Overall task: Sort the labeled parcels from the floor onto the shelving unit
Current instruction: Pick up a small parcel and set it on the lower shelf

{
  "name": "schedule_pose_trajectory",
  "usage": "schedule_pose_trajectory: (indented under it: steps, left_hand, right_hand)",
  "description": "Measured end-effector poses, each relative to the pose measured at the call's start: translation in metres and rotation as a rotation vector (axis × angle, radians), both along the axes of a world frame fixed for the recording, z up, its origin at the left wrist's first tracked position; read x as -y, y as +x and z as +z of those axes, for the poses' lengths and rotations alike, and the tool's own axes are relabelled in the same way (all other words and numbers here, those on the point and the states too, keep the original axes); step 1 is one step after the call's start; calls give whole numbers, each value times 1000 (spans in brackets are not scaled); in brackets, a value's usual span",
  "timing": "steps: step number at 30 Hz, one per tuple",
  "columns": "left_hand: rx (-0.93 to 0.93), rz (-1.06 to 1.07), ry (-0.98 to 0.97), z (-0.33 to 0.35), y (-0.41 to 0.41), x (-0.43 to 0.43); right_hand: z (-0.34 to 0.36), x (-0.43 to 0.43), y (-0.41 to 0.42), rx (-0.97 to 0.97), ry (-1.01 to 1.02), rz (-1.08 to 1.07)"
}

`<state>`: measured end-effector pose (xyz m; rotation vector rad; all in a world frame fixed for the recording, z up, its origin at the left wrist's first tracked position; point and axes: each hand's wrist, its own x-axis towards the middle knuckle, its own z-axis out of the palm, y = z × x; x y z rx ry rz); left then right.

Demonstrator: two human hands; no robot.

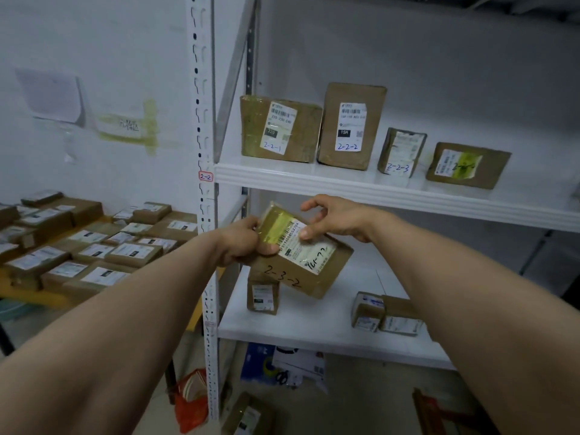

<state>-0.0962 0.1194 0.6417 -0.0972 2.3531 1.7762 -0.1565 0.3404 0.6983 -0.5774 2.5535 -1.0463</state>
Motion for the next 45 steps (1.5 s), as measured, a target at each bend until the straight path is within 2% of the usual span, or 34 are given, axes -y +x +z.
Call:
schedule_pose_trajectory:
  steps: [4,9,12,18,23,32,37,45]
  left_hand:
    - [57,31,81,-28,-9,1]
    - [96,43,225,-65,-33,-14]
    - [114,104,109,-87,-53,-28]
    - [99,219,-101,-125,-113,-55]
    - [145,223,-254,-156,-168,-79]
    - [315,248,-264,-233,-225,-96]
    - [355,247,-309,-268,-244,-90]
    - [437,254,-267,-308,-246,-95]
  right_hand:
    - [-20,-21,-10,15,84,-66]
    - [-59,-29,-35,39,75,-94]
    - [-86,-33,-60,39,130,-113]
    - [-143,-50,-123,-15,414,-97]
    - [-205,-66,-181,12,544,-107]
    - [-298,-69,-263,-5,654,-28]
    - [-340,-56,-282,-20,677,-1]
    - [-376,-60,-295,39,661,-19]
